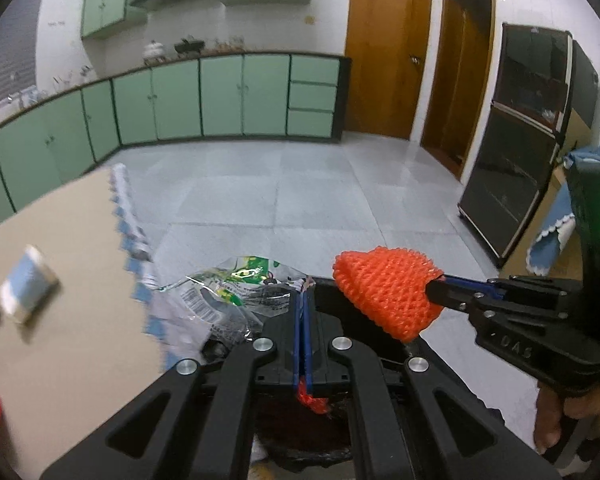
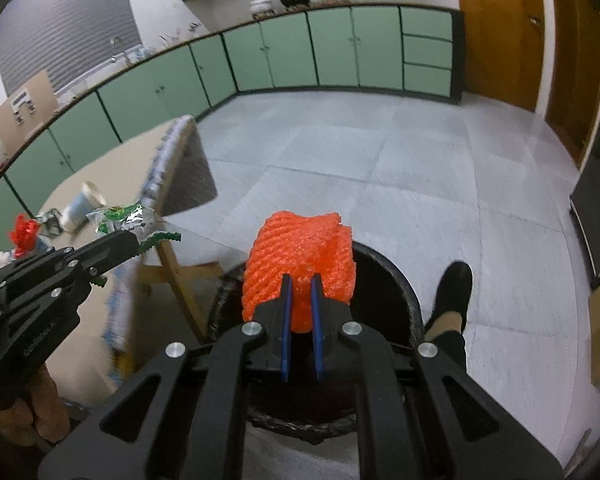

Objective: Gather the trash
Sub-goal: 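Move both tools over the black bin and release the items inside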

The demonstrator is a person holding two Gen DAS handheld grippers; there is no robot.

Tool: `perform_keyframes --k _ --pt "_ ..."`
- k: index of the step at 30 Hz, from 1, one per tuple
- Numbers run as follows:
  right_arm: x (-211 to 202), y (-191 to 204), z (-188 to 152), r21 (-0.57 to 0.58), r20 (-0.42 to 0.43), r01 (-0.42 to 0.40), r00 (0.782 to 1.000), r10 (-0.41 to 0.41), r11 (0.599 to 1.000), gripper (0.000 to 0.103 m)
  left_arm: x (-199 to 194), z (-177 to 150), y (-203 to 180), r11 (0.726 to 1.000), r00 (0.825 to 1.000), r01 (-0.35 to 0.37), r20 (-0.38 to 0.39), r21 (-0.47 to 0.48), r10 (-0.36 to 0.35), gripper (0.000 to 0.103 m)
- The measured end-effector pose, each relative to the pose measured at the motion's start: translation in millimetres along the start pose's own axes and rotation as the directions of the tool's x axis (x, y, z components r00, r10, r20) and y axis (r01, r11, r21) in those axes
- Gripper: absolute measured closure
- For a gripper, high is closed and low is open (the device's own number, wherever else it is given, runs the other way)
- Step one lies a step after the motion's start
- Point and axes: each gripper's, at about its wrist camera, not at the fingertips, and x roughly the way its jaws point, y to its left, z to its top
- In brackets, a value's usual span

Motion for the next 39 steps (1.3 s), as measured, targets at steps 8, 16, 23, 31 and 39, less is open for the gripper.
perform_keyframes --k 8,16,23,31,39 --pt "62 -27 -14 0.042 -0.111 0.041 0.993 -0.036 0.998 0.095 51 11 -5 0.999 0.994 0.045 -0.095 -0.011 -0.046 0.1" --pt "83 -28 -20 0.024 -0.167 0.048 0.985 -0.043 0.999 0.081 81 0 1 0.999 0.976 0.01 -0.218 -0.053 -0.022 0.062" --pt "74 -29 -19 0.021 -0.154 0.061 0.986 -0.057 0.998 0.072 73 -9 7 0.998 0.971 -0.018 -0.237 -0.057 0.004 0.061" --pt "32 -17 -2 0.01 -0.086 0.059 0.995 -0.058 0.998 0.066 53 -6 13 0.997 0.977 -0.034 -0.21 -0.072 0.019 0.061" --pt "-29 17 17 -0.039 -0.004 0.019 1.0 -0.02 0.999 0.059 -12 6 30 0.987 0.989 -0.11 -0.114 -0.114 0.097 0.04"
